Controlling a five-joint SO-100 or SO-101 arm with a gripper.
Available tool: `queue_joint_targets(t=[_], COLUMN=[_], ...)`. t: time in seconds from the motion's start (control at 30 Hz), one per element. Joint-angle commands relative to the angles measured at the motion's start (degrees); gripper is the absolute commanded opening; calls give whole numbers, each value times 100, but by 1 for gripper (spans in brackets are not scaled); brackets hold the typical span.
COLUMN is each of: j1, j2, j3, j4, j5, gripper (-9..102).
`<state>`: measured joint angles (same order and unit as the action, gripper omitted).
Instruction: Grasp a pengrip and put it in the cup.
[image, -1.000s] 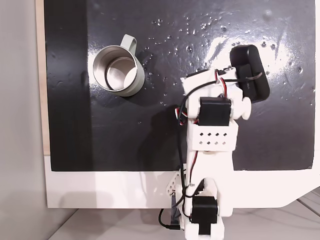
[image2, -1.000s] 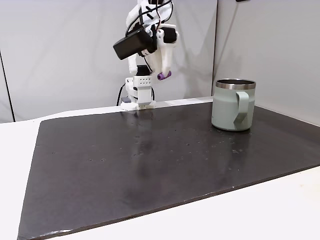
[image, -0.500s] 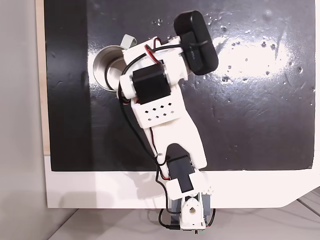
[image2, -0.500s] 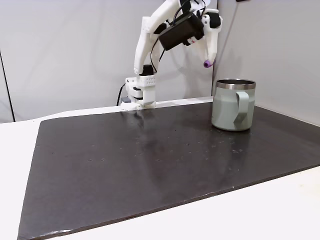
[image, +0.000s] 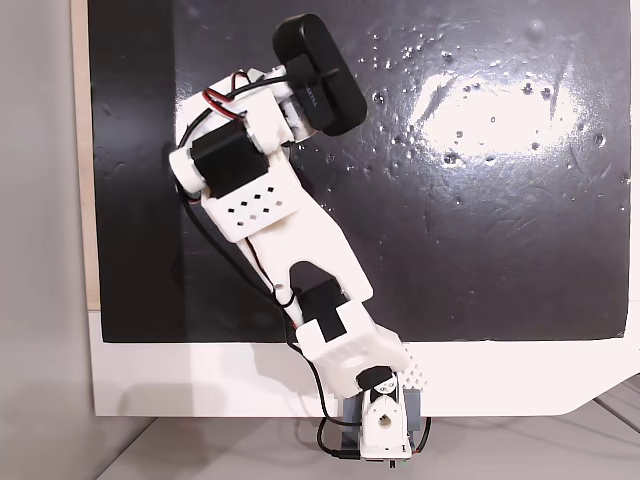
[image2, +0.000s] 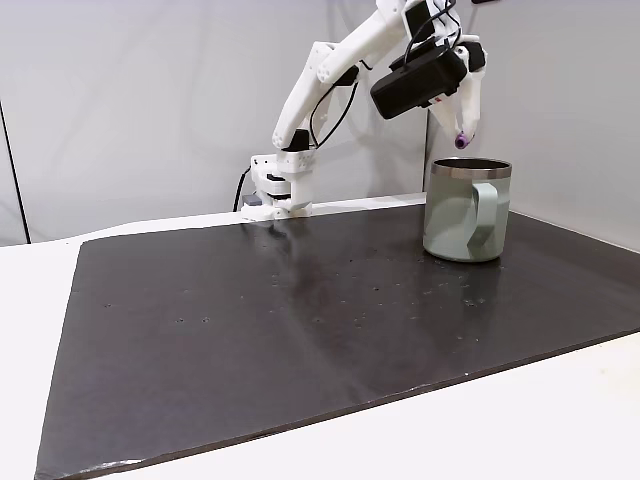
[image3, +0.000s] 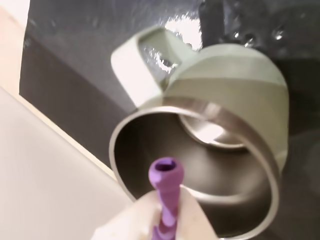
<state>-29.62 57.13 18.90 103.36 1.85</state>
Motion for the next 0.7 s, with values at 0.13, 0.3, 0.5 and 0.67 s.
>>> queue_joint_targets(t=[0.13,0.3,0.5,0.67], j1=[-237,-299,-299,-299], j2=[-123,-123,-132,-132], j3=[-475,-475,-475,-475], j4=[26,26,62,88], j5=[-35,-44,-114,-114], gripper=[0,0,25,31])
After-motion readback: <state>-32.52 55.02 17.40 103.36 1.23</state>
